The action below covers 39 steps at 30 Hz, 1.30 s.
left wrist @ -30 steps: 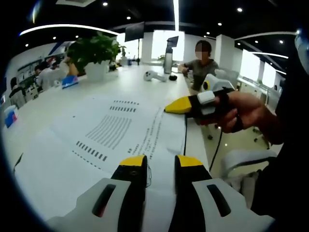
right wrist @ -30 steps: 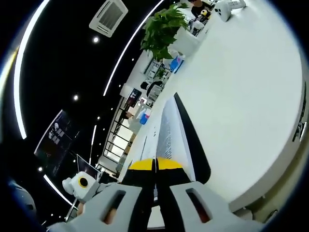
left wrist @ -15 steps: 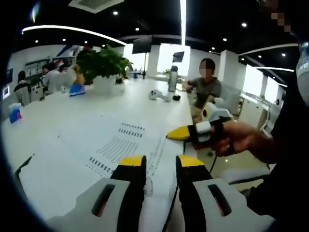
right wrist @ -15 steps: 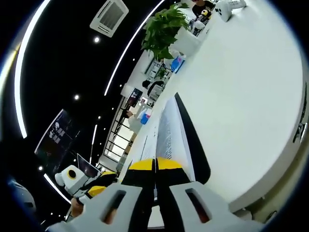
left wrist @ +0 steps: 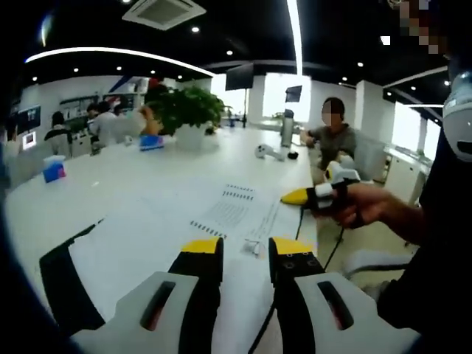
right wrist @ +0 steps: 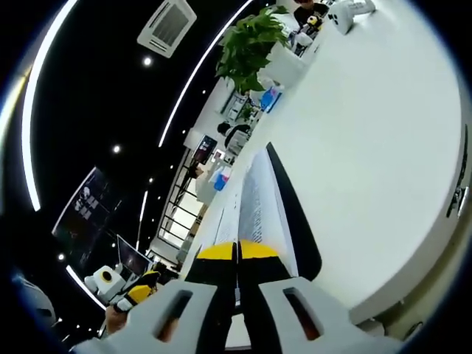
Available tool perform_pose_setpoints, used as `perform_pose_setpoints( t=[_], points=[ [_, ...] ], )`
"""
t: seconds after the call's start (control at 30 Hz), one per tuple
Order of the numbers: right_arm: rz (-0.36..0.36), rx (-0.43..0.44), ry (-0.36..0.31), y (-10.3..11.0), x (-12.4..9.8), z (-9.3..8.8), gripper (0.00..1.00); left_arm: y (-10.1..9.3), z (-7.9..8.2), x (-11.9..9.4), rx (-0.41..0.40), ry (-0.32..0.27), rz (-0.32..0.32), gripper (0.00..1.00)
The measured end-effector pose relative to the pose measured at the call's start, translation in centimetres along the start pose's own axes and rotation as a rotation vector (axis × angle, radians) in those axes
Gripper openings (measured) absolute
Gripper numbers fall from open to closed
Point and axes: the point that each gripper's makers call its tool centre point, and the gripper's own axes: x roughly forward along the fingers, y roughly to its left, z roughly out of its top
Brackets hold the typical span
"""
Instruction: Flip through the bound document one page at a time
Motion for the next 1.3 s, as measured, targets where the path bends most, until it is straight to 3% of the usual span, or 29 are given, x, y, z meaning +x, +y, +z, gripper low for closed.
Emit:
perform_pose_setpoints(
  t=[0.2,0.47,0.73,1.13,1.3],
  points=[
    [-0.011,-0.021,-0.004,0.0,0.0,-0.1,0.01,1.7,-1.2,-3.4,-0.032,-0.019,0.081,0.27],
    [-0.013,-0.018,-0.006,-0.1,0.0,0.0,0.01,3.4,-4.0,-7.3,-0.105,-0.047,0.188,0.27],
    [-0.005,0.018,-0.005,-0.1,-0.2,-0.1,0.01,5.2,-4.9,-11.1,-0.118,-0.065,0.292,0.27],
    [-0.030,0.009,-0.001,-0.3,0.0,0.0,0.01,5.2,-5.1,-13.3,-0.133,-0.133,0.360,0.26],
    [-0.056,-0.034,0.006,-0.2,0.1,-0.2,0.01,5.2,-5.1,-14.1,-0.132,-0.168,0.384,0.26]
  ],
)
